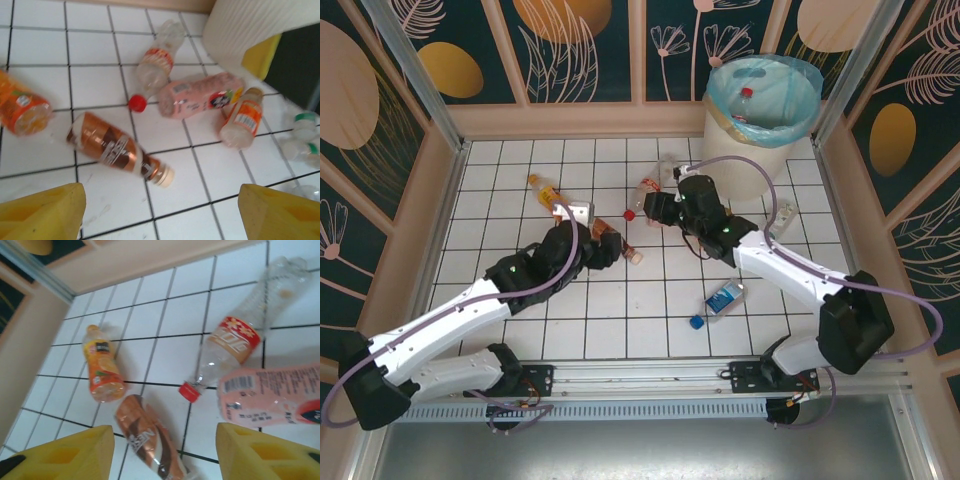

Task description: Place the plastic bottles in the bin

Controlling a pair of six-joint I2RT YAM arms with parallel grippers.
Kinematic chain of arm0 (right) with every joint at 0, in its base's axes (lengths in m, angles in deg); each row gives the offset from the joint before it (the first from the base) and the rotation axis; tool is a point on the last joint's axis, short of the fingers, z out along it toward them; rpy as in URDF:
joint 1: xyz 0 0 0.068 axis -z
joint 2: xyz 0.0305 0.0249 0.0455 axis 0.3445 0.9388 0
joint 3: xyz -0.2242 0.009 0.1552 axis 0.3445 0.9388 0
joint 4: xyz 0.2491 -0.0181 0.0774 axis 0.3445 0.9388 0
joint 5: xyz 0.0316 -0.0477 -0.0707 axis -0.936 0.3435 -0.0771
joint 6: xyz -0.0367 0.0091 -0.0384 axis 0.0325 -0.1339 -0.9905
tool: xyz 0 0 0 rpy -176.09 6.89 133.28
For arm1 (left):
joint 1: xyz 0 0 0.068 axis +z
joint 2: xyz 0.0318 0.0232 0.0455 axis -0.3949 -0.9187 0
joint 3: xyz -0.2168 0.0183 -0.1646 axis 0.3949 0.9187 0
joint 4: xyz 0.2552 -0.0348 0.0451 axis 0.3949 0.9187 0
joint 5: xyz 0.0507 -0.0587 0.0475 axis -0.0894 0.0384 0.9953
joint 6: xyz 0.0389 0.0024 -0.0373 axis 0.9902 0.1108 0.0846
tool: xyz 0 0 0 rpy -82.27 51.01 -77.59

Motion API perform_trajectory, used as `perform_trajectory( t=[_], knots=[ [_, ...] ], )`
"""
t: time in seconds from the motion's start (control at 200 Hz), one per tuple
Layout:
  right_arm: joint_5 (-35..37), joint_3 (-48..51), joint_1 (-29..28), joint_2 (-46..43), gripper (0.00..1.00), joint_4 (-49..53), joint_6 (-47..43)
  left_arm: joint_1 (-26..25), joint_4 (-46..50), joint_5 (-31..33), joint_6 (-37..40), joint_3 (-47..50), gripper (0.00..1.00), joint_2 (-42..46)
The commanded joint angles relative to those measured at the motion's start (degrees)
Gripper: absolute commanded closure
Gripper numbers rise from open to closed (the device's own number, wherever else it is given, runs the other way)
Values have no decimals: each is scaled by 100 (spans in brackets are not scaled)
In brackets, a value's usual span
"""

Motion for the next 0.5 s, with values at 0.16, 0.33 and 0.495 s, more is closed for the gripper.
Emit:
perform_trajectory(
  t=[0.16,0.33,0.495],
  knots=[
    [-75,583,1465,143,43,-328,244,12,-253,2,-345,662,18,285],
    [-80,749,2087,398,43,-683,112,14,-319,14,-308,584,18,114],
    [-265,857,2425,803,43,-1321,76,6,-436,-135,-301,509,18,-45]
  ],
)
